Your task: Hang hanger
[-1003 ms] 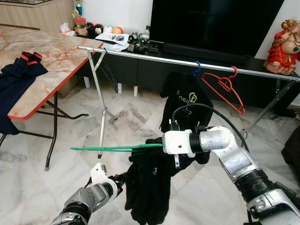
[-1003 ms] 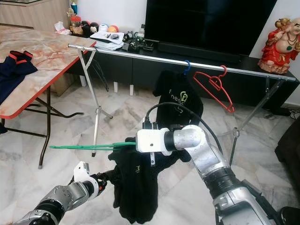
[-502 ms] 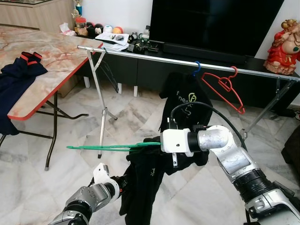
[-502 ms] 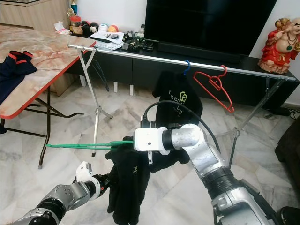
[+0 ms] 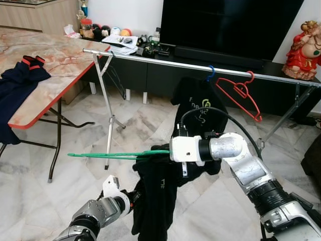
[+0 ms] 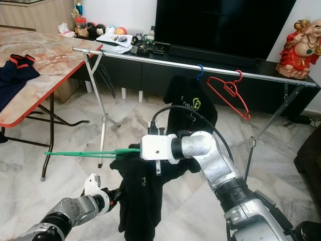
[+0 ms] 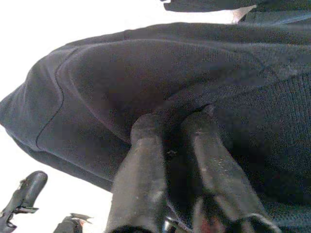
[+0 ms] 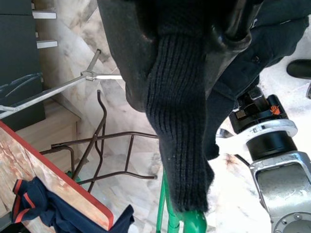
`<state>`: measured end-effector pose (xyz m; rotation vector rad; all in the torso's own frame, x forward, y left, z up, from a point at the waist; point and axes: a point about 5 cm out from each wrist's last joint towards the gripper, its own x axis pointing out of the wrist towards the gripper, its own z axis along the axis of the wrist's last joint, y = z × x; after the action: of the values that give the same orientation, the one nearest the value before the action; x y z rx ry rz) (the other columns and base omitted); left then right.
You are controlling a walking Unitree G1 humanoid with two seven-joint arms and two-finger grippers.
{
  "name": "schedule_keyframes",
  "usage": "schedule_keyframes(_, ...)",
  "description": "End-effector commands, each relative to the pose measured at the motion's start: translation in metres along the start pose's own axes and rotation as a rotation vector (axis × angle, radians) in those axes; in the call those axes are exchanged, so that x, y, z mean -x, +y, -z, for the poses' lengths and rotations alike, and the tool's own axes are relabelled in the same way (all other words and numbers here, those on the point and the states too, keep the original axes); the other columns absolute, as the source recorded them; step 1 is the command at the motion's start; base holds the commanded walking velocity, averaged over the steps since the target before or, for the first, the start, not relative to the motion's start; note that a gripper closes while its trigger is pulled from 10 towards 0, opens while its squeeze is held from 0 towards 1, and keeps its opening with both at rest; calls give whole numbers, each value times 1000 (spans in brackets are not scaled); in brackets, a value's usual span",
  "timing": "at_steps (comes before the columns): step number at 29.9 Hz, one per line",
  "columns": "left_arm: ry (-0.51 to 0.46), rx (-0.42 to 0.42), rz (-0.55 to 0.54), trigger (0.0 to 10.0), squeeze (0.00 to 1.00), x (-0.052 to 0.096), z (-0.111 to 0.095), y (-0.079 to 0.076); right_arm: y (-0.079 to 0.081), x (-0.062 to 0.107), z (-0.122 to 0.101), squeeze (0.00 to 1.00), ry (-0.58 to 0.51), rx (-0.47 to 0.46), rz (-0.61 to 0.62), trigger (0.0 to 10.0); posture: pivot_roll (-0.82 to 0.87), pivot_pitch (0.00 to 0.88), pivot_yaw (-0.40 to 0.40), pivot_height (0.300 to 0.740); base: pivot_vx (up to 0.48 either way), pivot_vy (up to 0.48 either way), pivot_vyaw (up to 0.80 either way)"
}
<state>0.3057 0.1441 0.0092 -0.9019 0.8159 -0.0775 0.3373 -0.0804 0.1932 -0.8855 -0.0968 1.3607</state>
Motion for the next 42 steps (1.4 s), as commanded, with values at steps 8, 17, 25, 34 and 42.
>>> schedule_keyframes(8, 4, -64, -13, 0, 0, -1, 1, 0, -9, 4, -3, 0, 10, 27, 28, 0, 89, 33, -96, 740, 0, 0, 0)
schedule_keyframes(17, -91, -176, -92, 0, 0, 3, -11, 9, -8, 12, 9, 0, 70, 29, 40, 0, 91, 34, -96, 740, 0, 0, 0)
schedule_keyframes(25, -234, -222, -227, 0, 0, 12, -27, 25, -6, 38, 37, 0, 232, 24, 88, 0, 89, 34, -96, 740, 0, 0, 0)
schedule_keyframes(34, -344, -319, -267, 0, 0, 17, -40, 25, 12, 55, 63, 0, 357, -16, 70, 0, 86, 32, -93, 740, 0, 0, 0)
schedule_keyframes(42, -417, -393, -258, 0, 0, 20, -51, 18, 30, 63, 77, 0, 424, -72, 17, 0, 87, 33, -88, 740, 0, 0, 0)
